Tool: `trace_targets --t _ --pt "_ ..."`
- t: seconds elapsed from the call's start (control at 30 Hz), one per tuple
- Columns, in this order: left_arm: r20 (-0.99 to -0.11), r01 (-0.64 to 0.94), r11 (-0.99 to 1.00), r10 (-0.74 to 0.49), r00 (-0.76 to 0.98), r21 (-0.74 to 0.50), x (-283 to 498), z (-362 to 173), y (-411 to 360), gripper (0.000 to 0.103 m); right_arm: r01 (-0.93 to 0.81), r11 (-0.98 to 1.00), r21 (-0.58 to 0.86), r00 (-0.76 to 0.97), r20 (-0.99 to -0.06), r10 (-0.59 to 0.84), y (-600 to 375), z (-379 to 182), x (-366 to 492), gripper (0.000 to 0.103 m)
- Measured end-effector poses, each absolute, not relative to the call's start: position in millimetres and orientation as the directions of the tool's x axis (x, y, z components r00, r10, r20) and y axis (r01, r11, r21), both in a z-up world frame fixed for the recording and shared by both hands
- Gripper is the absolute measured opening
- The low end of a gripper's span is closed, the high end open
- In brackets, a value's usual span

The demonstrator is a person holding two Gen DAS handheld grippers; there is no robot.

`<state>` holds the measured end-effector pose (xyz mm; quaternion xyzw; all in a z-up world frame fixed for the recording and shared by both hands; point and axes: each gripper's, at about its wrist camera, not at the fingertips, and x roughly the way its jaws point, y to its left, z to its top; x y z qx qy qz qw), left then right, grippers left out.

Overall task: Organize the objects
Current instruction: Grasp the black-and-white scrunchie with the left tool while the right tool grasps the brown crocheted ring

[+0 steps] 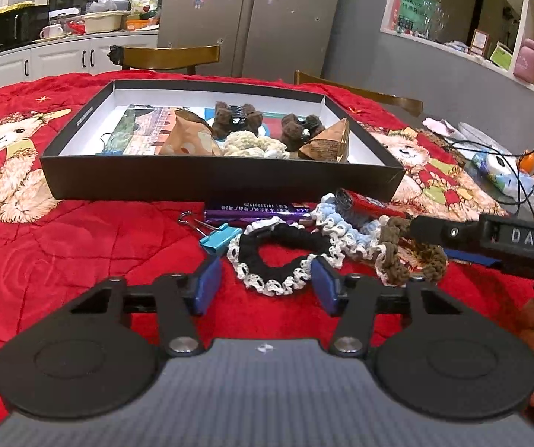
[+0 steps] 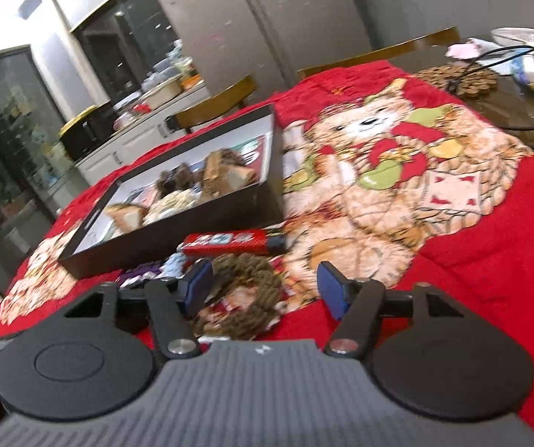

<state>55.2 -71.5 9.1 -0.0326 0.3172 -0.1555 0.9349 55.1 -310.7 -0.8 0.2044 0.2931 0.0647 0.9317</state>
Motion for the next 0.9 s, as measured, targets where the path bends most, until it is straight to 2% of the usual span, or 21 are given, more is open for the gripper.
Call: trace_targets --t 0.07,0.2,0.33,0.4,0.47,0.53,0.63,0.7,0.8,0.9 --pt "-0.576 0.269 0.947 -0.321 0.751 -0.176 57 9 -69 0.056 -0.035 0.91 0.413 0.81 -0.521 0.268 -305 0 54 0.064" --pt "-0.57 0.265 0.938 -0.345 0.745 -0.221 64 9 -65 0.056 -0.045 0.935 0.352 0.806 -0.54 0.242 -293 0 50 0.051" --pt "-0.572 0.277 0.936 -0.351 0.742 -0.216 70 8 -66 0.056 -0.053 0.939 0.34 0.803 -0.545 0.243 -290 -1 49 0.045" --pt "-0.567 0.288 0.94 -0.339 0.751 -0.181 67 7 -71 0.05 -0.042 0.943 0.329 0.806 -0.547 0.227 -290 -2 50 0.043" --pt "-0.555 0.313 0.937 -0.343 0.758 -0.152 63 8 -75 0.034 -0.031 0.943 0.33 0.809 -0.546 0.218 -292 -3 50 0.043" --pt "-0.547 0.319 0.94 -0.333 0.768 -0.123 59 8 -78 0.027 -0.02 0.939 0.343 0.812 -0.542 0.215 -294 -3 51 0.042" --pt "-0.544 0.315 0.942 -0.325 0.773 -0.116 58 9 -78 0.023 -0.005 0.932 0.363 0.815 -0.539 0.215 -297 -5 52 0.034" --pt "-0.541 0.309 0.943 -0.324 0.777 -0.121 58 9 -76 0.02 -0.006 0.932 0.362 0.819 -0.533 0.212 -297 -6 54 0.034" --pt "-0.536 0.305 0.947 -0.309 0.786 -0.098 55 9 -78 0.019 0.004 0.937 0.348 0.819 -0.539 0.197 -296 -6 56 0.019" --pt "-0.52 0.292 0.954 -0.286 0.805 -0.072 50 11 -79 0.018 0.017 0.935 0.353 0.819 -0.542 0.19 -298 -6 56 0.016"
